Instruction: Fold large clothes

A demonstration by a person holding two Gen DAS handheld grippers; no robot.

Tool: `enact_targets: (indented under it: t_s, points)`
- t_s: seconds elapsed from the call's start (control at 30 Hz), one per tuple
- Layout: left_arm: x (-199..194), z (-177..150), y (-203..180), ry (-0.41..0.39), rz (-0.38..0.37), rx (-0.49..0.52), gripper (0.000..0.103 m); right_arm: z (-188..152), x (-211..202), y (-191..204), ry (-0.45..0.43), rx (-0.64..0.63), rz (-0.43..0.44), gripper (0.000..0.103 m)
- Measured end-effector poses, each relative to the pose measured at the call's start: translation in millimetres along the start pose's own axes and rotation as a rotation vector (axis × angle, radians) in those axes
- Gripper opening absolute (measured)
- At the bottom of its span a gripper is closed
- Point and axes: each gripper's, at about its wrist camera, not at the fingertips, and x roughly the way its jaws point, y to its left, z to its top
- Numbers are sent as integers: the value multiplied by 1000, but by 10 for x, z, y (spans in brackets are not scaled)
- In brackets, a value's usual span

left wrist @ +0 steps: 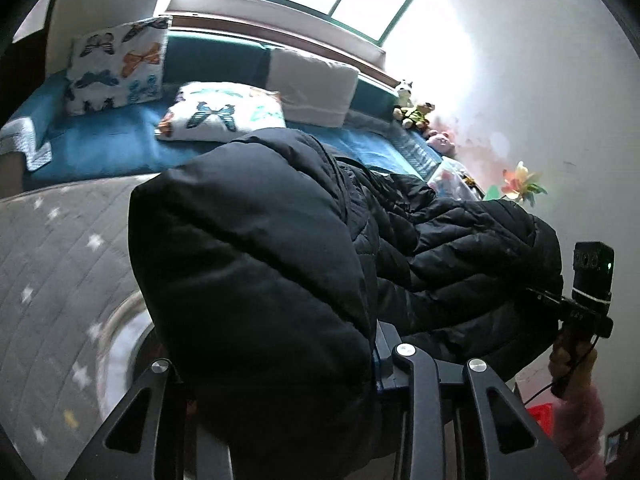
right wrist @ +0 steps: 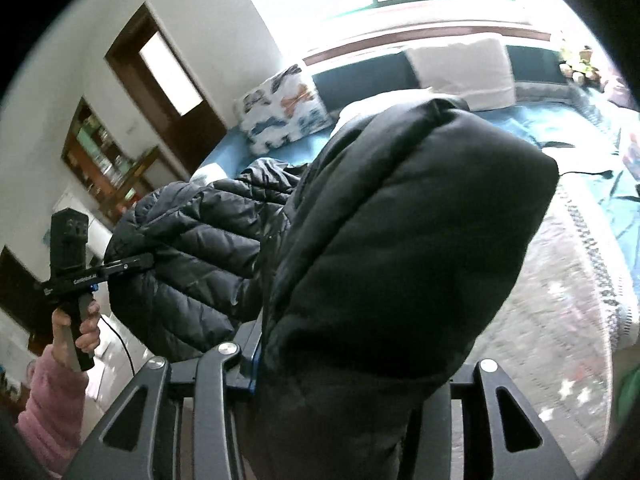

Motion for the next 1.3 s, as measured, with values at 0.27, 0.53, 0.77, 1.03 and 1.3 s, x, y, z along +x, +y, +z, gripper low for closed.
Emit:
enact_targets:
  t_s: [0.27, 0.53, 0.77, 1.03, 1.3]
  points:
    - [795, 503, -523, 13, -19, 50, 38, 8, -19, -402, -65, 63, -44, 47]
    - [1576, 265, -216, 139, 38, -96, 71, -417, 680, -1098, 79, 272, -97, 75]
    - [1538, -50, 261, 159, -101, -287, 87, -477, 747, -1224, 105, 351, -59, 89]
    - [882, -18, 621, 68, -291, -347, 87, -293, 31, -1232, 49, 210, -337, 89]
    - [400, 14, 673, 15, -324, -290, 87, -193, -48, -938, -17, 130, -302, 91]
